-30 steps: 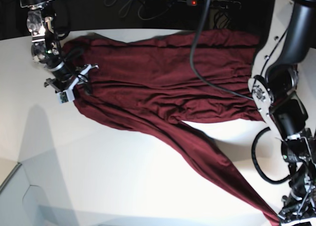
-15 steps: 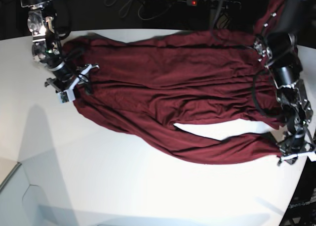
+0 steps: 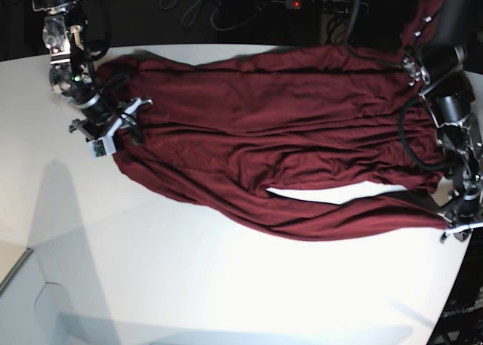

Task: Layout the t-shirt on the table in an organized manner, then fold the t-shirt properly
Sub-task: 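Regrasp the shirt edge with the left gripper near the right gripper's end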

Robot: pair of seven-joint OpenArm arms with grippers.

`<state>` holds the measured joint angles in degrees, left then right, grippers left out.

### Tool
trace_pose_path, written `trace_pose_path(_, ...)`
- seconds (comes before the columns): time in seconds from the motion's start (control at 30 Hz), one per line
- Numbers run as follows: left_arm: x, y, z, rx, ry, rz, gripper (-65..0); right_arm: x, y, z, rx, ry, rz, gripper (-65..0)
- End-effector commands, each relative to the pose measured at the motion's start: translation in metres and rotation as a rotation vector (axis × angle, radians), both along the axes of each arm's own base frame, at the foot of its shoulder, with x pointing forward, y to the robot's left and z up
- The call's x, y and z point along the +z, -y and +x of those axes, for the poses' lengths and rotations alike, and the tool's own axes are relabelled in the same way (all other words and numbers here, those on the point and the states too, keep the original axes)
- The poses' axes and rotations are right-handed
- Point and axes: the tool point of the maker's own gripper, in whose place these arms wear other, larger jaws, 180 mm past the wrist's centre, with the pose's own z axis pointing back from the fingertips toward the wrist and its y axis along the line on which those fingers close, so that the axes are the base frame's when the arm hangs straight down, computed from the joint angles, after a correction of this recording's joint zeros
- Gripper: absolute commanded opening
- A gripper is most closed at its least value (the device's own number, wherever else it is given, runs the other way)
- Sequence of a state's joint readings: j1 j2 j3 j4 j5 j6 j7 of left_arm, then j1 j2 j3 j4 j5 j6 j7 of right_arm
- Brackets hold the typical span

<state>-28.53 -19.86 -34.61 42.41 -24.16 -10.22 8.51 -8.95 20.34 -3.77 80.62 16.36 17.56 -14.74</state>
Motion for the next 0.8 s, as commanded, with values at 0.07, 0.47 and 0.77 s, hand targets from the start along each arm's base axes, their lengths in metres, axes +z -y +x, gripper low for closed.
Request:
trace_pose_path(0.07, 0.04, -0.01, 0.014, 0.012, 0.094, 0.036, -64.5, 0.007, 0.005, 0.005, -0.002, 0.023, -0.008, -36.9)
trace_pose_path(0.47, 0.019, -0.008, -0.005, 0.044, 0.101, -0.032, -31.7, 0.02, 0.012, 0.017, -0.015, 0.062, -0.014, -36.7)
trace_pose_path(0.77, 0.024, -0.008, -0.049, 0.028, 0.163, -0.104, -31.7, 0.055, 0.049, 0.032, -0.172, 0.174, 0.011, -36.6)
